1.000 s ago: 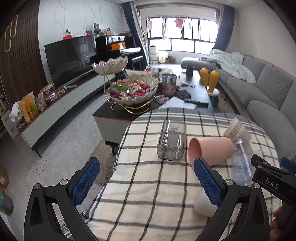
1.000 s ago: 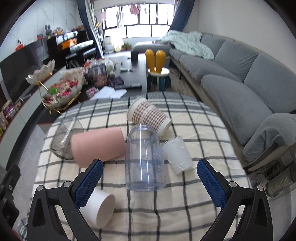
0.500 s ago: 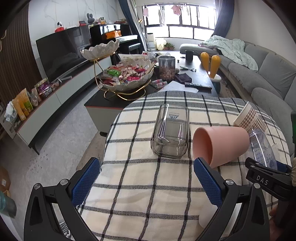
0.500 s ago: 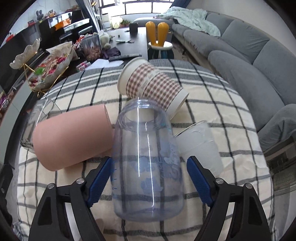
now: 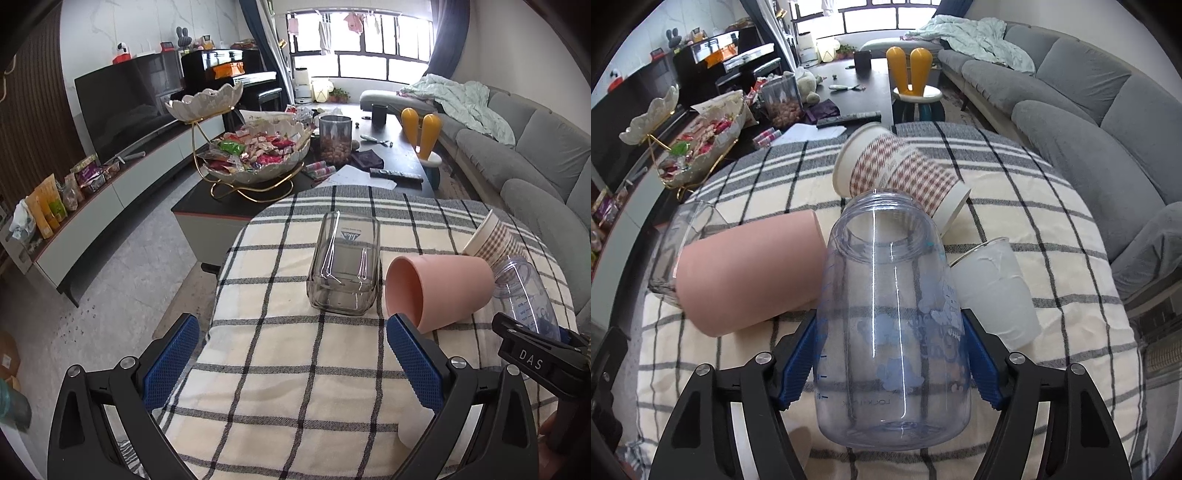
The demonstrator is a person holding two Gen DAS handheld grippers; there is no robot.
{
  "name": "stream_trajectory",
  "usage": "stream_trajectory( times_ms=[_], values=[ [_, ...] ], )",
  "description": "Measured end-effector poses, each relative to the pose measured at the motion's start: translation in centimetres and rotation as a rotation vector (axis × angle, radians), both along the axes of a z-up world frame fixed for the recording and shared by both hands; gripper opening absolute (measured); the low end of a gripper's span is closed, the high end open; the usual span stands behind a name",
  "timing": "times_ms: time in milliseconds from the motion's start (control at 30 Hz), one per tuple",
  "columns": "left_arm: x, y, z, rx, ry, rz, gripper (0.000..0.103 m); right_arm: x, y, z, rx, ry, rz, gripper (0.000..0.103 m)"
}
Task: Flip cup upside down
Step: 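Lift the clear bottle with the right tool toward the left tool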
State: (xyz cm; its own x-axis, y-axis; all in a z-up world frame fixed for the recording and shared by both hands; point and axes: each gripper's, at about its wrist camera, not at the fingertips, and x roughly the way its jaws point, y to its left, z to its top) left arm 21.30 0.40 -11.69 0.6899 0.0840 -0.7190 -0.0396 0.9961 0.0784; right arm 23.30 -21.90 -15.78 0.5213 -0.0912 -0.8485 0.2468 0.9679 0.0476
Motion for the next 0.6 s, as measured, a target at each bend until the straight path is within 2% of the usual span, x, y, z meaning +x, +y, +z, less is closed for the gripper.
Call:
stream_trajectory(
  times_ms=[167, 367, 600],
  values=[
    [-1.6, 0.5, 1.7, -0.008, -0.024, 0.005, 0.103, -1.6, 0.3, 2.3, 0.004, -0.032, 0.0, 0.073],
    [-5.0, 2.0, 3.9, -0.01, -0.049, 0.013, 0.103, -5.3, 2.0, 4.9, 0.019, -0.068, 0.019, 0.073],
    [-10.3, 4.4, 5.5, 0.006, -0.068, 0.017, 0.103, -11.2, 5.0, 5.8, 0.045, -0.067, 0.058, 0.073]
  ],
)
